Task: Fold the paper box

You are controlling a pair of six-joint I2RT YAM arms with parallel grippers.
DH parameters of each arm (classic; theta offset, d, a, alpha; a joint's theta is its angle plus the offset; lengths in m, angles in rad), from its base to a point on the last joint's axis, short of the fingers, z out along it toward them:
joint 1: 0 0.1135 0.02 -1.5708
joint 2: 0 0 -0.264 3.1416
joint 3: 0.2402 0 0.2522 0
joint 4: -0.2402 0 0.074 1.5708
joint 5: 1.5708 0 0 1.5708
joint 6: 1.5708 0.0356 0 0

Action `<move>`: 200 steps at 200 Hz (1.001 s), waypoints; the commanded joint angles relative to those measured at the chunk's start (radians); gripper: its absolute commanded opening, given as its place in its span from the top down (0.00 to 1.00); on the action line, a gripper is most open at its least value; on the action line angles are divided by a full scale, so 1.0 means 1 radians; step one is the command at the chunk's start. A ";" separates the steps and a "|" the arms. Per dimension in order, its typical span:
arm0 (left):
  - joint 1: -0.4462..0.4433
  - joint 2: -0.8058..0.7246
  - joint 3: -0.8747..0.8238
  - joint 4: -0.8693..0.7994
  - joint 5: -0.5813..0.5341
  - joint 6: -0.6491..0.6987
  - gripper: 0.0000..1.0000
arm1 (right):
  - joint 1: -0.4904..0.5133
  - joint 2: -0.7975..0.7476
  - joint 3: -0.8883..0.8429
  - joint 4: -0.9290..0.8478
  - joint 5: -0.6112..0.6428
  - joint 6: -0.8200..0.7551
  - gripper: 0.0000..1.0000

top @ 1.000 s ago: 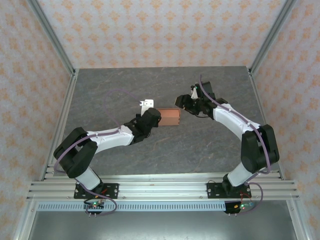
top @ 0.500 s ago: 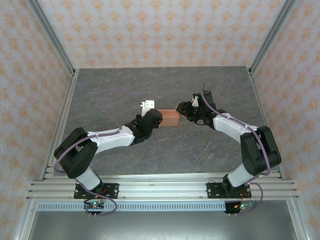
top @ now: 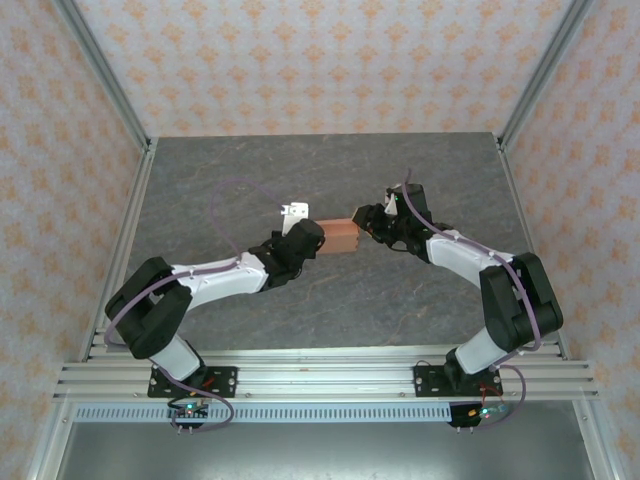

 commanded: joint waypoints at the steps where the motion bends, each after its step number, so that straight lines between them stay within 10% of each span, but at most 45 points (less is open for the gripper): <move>1: -0.007 -0.026 -0.030 -0.081 0.028 -0.001 0.77 | 0.011 -0.007 -0.020 -0.037 0.040 -0.007 0.65; 200: 0.008 -0.126 -0.115 0.020 0.322 0.118 0.42 | 0.047 -0.032 -0.010 -0.095 0.100 -0.045 0.65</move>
